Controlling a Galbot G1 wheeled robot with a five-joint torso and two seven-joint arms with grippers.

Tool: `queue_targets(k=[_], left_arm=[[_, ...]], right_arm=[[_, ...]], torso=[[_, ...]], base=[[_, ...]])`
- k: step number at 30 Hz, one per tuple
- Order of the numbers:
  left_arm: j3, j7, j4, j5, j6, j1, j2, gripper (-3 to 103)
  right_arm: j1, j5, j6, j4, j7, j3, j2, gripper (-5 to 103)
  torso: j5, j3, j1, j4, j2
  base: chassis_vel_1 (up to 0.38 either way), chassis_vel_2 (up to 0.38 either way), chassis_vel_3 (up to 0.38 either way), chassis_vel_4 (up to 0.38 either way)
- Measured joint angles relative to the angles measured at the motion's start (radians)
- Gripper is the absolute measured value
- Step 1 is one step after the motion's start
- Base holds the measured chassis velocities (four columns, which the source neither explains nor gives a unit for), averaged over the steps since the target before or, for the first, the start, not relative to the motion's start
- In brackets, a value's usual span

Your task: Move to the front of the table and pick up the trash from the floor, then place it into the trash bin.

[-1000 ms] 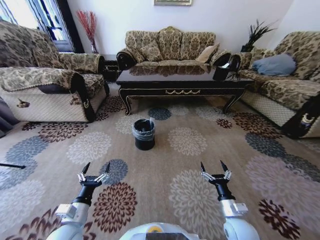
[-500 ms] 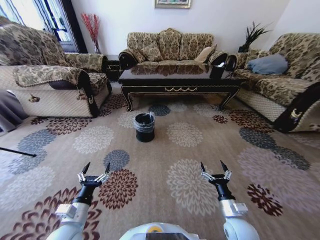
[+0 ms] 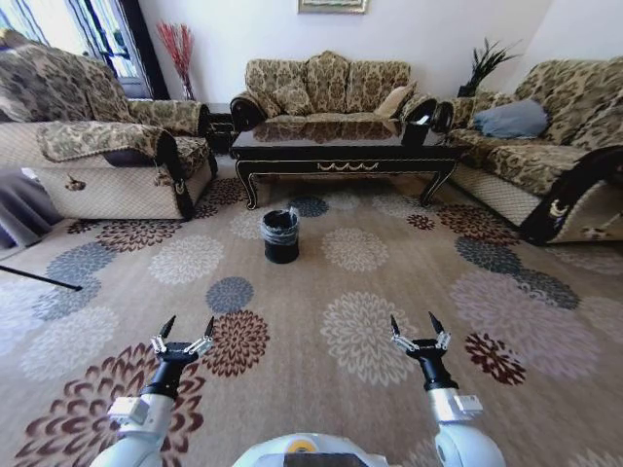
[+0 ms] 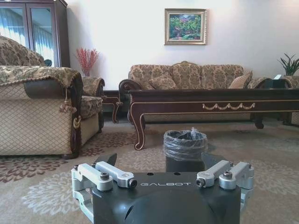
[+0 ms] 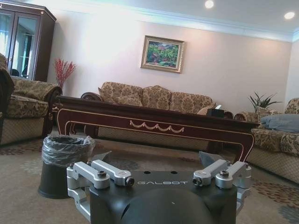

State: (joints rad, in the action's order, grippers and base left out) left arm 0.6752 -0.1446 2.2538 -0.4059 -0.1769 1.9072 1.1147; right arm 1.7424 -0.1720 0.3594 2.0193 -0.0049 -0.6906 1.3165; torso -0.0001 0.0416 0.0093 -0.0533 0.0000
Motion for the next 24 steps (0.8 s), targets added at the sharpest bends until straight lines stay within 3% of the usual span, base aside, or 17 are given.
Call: queue_targets(k=[24], left_arm=[[0.0, 0.0, 0.0, 0.0, 0.0, 0.0, 0.0, 100]], right_arm=[[0.0, 0.0, 0.0, 0.0, 0.0, 0.0, 0.0, 100]], torso=[[0.0, 0.0, 0.0, -0.0001, 0.0]], base=[[0.148, -0.147, -0.142, 0.151]])
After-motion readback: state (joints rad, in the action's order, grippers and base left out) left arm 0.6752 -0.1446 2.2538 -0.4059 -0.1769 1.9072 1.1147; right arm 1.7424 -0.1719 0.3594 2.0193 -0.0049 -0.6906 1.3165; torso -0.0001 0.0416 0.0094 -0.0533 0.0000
